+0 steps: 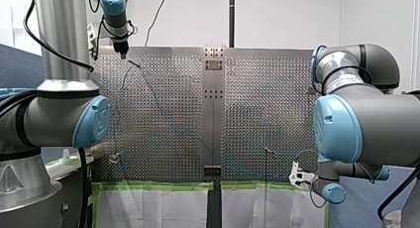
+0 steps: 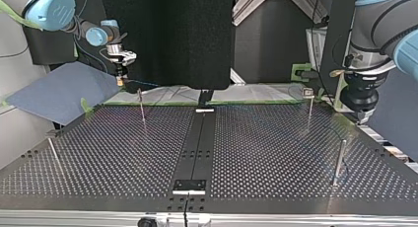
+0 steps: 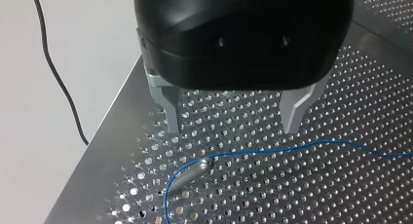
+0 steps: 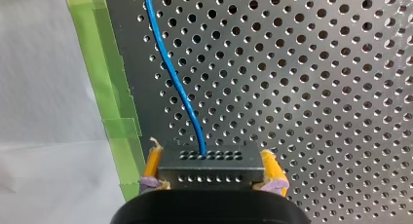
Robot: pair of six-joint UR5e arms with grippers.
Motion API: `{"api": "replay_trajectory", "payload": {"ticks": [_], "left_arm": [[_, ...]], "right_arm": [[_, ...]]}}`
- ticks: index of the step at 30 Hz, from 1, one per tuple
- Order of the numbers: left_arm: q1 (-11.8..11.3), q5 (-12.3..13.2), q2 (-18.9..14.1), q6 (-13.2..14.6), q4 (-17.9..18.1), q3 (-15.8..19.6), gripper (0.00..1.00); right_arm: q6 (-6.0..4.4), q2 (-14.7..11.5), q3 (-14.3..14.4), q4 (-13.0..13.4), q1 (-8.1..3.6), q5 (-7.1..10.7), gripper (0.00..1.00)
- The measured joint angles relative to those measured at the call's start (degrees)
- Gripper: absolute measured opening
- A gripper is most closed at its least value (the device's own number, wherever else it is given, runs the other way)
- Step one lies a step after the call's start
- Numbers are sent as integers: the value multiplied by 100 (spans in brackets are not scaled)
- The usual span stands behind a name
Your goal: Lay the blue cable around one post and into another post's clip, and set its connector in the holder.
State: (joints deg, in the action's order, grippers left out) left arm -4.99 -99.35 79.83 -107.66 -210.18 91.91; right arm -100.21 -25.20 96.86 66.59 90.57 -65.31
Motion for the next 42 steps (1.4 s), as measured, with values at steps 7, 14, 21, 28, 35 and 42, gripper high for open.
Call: {"api": "replay_trajectory", "payload": {"ticks": [7,14,21,28,35,42], "left_arm": [[0,0,0,0,2,1,99],[-1,4,-5,-9,31,0,99],[39,14,-31,-11,179,0,99],[103,205,-154,-39,421,6,90],[209,509,-350,-62,731,202,82],[365,841,-411,-339,1064,528,82]], "right_arm": [[0,0,-4,1,1,-1,0],[0,0,-4,2,0,-1,0],[0,0,-4,1,2,-1,0],[0,0,-4,-3,2,0,0],[0,0,-4,-3,4,0,0],[0,0,-4,-3,3,0,0]]}}
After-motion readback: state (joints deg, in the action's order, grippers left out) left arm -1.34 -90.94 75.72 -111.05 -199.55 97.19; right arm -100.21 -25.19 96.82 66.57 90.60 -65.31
